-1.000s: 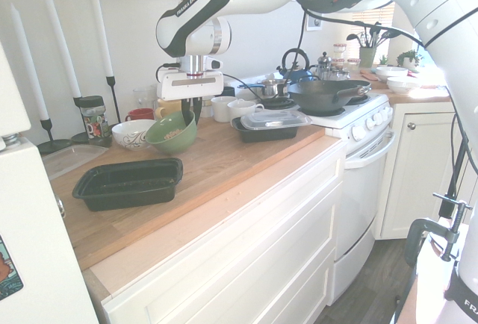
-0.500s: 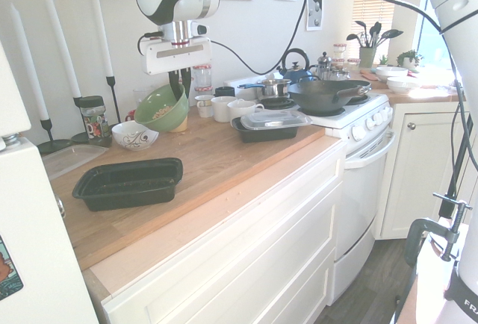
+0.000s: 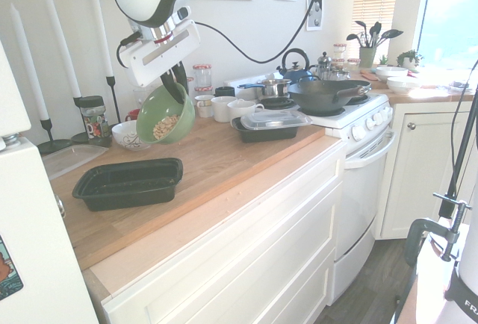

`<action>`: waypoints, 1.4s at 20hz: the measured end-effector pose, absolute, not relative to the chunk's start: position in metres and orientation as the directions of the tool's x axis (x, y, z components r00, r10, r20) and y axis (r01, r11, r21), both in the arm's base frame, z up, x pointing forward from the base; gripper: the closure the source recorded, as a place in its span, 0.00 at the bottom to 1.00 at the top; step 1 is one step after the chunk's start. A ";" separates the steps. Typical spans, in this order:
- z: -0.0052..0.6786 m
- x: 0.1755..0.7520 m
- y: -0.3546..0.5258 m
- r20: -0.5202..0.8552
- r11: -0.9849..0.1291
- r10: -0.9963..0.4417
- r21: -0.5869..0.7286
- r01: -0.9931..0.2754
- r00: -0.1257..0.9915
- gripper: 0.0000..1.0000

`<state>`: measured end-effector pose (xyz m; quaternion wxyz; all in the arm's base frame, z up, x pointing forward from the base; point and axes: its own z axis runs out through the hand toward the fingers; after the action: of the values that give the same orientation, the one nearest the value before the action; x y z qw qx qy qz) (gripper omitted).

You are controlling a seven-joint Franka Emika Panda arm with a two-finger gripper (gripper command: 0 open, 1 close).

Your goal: Pour the cereal into the box

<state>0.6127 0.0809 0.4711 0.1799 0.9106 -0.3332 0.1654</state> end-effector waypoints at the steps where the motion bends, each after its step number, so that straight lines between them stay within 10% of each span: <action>1: 0.465 0.607 0.090 0.444 -0.714 -0.524 0.237 -0.659 0.727 1.00; 28: 0.440 0.591 0.216 0.711 -0.629 0.097 0.586 -0.511 0.696 1.00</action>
<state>0.5914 0.2155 0.4403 0.4117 0.8237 -0.1255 0.3691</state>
